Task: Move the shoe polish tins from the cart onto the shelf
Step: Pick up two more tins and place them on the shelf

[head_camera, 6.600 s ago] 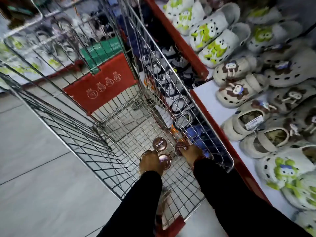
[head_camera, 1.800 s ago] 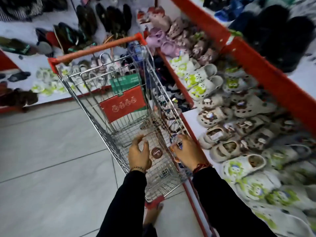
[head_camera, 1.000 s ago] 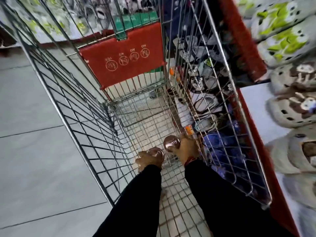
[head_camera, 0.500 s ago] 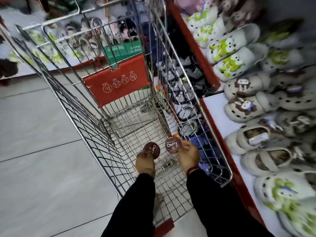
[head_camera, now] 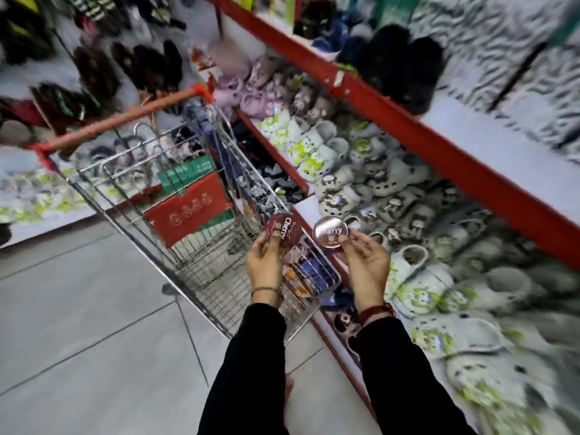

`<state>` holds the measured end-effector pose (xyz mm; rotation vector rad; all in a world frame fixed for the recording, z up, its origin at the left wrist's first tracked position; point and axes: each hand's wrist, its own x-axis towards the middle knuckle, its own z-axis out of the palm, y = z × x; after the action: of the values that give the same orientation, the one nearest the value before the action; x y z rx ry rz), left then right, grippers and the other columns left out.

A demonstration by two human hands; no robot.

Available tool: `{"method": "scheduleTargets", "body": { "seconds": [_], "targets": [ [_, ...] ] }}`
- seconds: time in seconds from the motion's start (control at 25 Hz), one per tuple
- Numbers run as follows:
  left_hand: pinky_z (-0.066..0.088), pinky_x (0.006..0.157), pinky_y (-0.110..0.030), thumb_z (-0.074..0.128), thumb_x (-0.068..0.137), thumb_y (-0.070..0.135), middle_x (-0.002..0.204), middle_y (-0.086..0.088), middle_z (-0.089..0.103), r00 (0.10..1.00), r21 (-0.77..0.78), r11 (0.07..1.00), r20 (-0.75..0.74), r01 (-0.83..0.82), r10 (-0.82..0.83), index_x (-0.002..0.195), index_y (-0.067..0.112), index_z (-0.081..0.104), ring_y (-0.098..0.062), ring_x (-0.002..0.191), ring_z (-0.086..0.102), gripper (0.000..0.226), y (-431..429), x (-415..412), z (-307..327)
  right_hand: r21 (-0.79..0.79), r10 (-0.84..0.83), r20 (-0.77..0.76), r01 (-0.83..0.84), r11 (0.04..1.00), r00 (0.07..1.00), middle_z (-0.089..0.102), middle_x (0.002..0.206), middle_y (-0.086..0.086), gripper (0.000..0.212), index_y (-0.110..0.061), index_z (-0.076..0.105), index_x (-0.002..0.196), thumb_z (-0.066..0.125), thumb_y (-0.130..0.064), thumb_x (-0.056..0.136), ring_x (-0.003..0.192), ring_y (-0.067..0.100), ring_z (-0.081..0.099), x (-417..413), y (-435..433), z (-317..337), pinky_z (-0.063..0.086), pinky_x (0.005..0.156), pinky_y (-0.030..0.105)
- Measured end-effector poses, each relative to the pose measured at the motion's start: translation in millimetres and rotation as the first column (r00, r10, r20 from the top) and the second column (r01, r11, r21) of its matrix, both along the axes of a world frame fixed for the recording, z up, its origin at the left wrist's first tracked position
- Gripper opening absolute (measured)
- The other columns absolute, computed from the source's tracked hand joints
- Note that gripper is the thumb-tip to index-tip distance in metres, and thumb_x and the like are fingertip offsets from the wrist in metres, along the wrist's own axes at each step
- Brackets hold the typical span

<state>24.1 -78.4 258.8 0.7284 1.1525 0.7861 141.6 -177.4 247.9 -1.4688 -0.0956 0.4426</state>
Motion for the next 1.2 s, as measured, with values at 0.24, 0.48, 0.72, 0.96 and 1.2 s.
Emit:
{"method": "scheduleTargets", "body": {
  "seconds": [0.24,0.48,0.72,0.96,1.2],
  "targets": [
    [0.061,0.08,-0.035,0.064,0.093,0.018,0.115,-0.016,0.068,0.969,0.169,0.966,0.118,0.195,-0.216,0.129,-0.002,0.056,-0.025,0.096,0.063,0.042,-70.6,38.5,94.8,0.129,-0.14,0.107,0.126,0.984,0.984,0.074,0.099,0.019,0.026,-0.002,0.068,0.108,0.073,-0.005,0.083,0.086,0.026,0.071,13.8,-95.9,107.2,0.061,0.079,0.037],
    [0.058,0.056,-0.024,0.065,0.092,0.017,0.094,-0.01,0.071,0.846,0.33,0.839,0.173,0.433,-0.505,0.119,0.003,0.063,-0.018,0.071,0.066,0.03,-144.7,87.6,168.7,0.217,-0.356,0.225,0.31,0.926,0.907,0.075,0.097,0.015,0.03,0.0,0.068,0.111,0.074,-0.005,0.083,0.079,0.017,0.073,43.5,-216.8,193.3,0.062,0.066,0.023],
    [0.055,0.062,-0.025,0.069,0.089,0.013,0.082,-0.001,0.067,0.683,0.479,0.619,0.052,0.623,-0.728,0.109,0.006,0.066,-0.019,0.075,0.065,0.022,-222.0,151.3,209.5,0.189,-0.55,0.306,0.517,0.835,0.777,0.075,0.097,0.016,0.028,0.0,0.069,0.111,0.073,-0.007,0.084,0.085,0.025,0.075,63.2,-327.1,232.1,0.062,0.067,0.023],
    [0.053,0.089,-0.028,0.072,0.084,0.027,0.093,-0.002,0.072,0.511,0.611,0.254,-0.291,0.75,-0.809,0.107,0.017,0.072,-0.018,0.086,0.068,0.025,-279.7,196.7,219.1,-0.059,-0.59,0.372,0.653,0.755,0.716,0.074,0.09,0.017,0.015,-0.011,0.071,0.096,0.074,-0.007,0.082,0.074,0.021,0.072,80.9,-401.6,229.6,0.059,0.057,0.018],
    [0.047,0.103,-0.044,0.07,0.08,0.044,0.1,-0.002,0.078,0.344,0.506,-0.048,-0.651,0.861,-0.677,0.108,0.03,0.07,-0.024,0.104,0.07,0.031,-305.9,223.5,204.4,-0.417,-0.535,0.386,0.66,0.625,0.751,0.079,0.087,0.007,0.007,-0.029,0.071,0.064,0.076,-0.026,0.067,0.082,0.024,0.076,113.6,-439.2,198.8,0.062,0.079,0.047]
  ]
}}
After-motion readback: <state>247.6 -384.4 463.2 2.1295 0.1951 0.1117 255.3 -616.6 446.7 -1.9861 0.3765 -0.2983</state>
